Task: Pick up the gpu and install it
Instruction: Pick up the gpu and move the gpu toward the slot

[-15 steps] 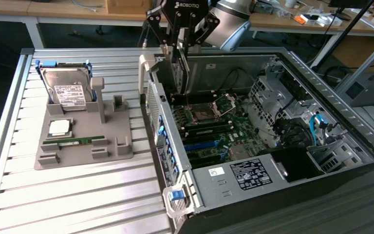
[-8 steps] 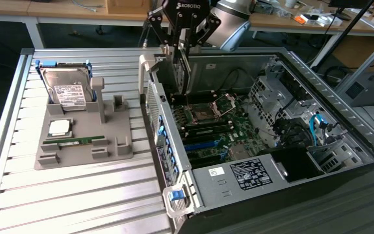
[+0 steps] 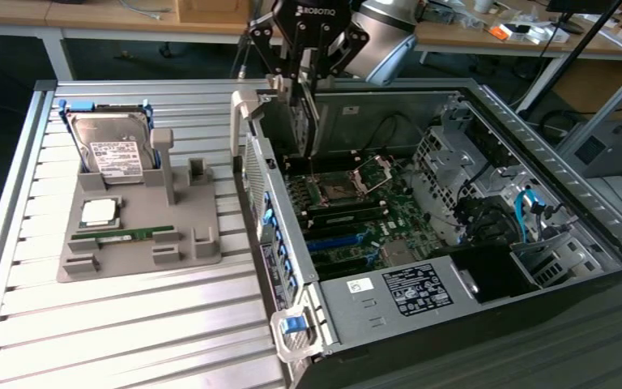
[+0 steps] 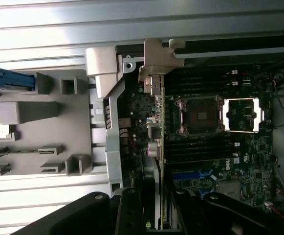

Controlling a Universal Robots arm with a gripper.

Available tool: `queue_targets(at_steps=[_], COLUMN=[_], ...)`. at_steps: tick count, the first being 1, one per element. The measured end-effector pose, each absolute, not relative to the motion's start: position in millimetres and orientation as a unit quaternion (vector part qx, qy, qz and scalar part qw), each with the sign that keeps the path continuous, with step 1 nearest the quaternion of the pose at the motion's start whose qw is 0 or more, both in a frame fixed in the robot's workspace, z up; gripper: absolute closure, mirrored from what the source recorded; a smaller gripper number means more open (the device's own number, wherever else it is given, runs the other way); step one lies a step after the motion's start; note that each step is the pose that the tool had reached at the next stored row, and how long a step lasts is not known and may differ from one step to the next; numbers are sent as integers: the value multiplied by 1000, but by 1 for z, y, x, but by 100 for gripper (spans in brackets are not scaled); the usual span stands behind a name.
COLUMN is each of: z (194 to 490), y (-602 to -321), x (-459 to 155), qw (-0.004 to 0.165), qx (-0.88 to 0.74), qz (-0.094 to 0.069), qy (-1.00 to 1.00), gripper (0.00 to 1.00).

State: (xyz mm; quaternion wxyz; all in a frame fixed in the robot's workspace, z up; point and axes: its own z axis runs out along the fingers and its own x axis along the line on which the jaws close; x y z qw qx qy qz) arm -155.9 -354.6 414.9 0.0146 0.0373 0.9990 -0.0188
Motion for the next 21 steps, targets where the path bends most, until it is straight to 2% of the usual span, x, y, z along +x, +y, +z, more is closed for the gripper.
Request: queue_targets(at_steps=[21], z=[412], y=[-355], x=[-150], qw=[15], qx=[37], qz=[-19], qy=[999], gripper=[73])
